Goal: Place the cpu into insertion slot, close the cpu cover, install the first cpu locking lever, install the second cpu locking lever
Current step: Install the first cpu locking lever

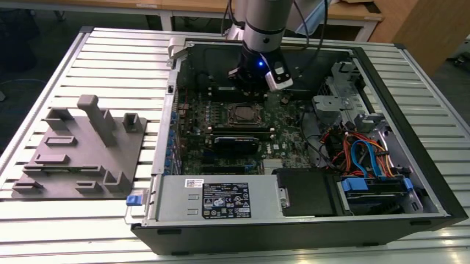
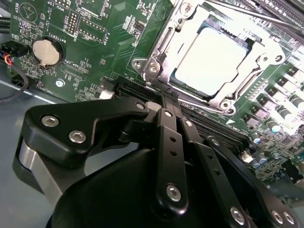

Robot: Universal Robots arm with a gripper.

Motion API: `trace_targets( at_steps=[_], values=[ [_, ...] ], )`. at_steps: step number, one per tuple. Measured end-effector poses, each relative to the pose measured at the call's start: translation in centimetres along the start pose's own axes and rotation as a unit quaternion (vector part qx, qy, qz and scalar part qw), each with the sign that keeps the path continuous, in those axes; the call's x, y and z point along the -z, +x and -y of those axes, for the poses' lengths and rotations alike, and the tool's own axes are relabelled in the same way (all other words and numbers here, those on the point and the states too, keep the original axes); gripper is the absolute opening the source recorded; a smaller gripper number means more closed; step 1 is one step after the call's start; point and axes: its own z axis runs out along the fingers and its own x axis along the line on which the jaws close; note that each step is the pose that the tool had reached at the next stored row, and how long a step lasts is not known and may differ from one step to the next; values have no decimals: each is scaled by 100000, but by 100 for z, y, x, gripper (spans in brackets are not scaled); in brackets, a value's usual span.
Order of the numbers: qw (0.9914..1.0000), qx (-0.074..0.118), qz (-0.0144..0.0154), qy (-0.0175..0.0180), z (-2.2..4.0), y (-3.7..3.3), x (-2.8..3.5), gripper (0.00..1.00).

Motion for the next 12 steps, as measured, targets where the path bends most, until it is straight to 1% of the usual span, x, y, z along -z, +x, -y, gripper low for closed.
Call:
trace_targets(
  at_steps=[7, 12],
  values=[
    [100000, -83, -16, -42, 6, -7, -28, 10],
    [100000, -88, -13, -49, 5, -7, -19, 10]
  ],
)
